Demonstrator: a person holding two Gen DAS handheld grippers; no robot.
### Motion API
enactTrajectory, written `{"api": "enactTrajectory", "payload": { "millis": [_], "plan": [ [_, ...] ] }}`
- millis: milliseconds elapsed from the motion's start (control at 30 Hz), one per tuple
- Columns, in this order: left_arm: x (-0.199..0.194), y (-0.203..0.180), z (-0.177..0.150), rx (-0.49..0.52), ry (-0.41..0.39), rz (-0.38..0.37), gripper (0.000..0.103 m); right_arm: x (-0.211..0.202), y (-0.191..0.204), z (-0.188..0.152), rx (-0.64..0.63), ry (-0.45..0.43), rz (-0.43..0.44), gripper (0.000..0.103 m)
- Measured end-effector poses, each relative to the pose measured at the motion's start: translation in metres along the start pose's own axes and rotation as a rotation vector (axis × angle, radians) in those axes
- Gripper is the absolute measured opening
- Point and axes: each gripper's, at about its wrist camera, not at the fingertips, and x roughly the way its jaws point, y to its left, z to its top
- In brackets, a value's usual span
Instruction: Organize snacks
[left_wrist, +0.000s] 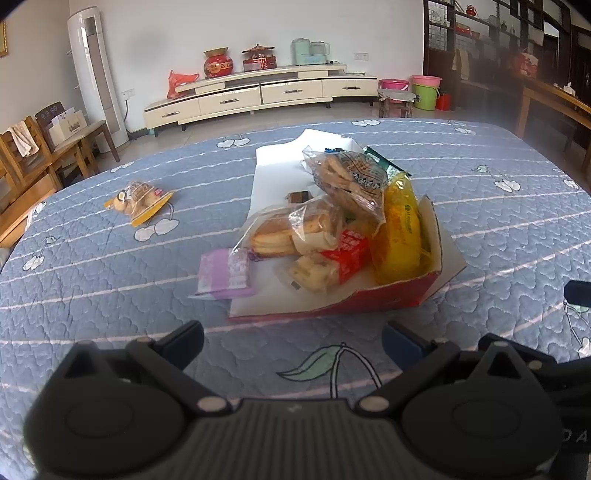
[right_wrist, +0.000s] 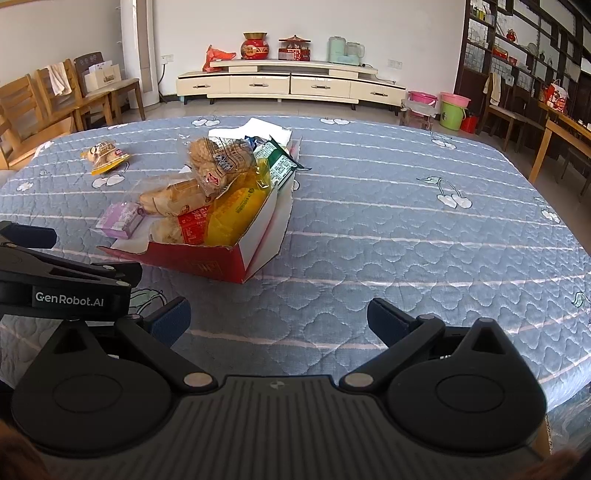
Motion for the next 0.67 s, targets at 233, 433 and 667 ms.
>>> {"api": "enactTrajectory", "payload": {
  "millis": [233, 433, 667],
  "plan": [
    [-0.0002, 0.0002, 0.0000, 0.000, -0.001, -0.001, 0.102, -0.0002, -0.0001, -0.0002, -0.001, -0.001, 0.000, 0.103],
    [-0.0011, 0.0010, 0.0000, -0.002, -0.008, -0.002, 0.102, -0.0004, -0.0004, 0.0003, -0.004, -0.003, -0.001, 0.103],
    [-0.0043, 0.0017, 0.0017, 0.003, -0.016, -0.016, 0.102, -0.0001, 0.0023, 0.0008, -0.022, -0.001, 0.002, 0.103]
  ]
}}
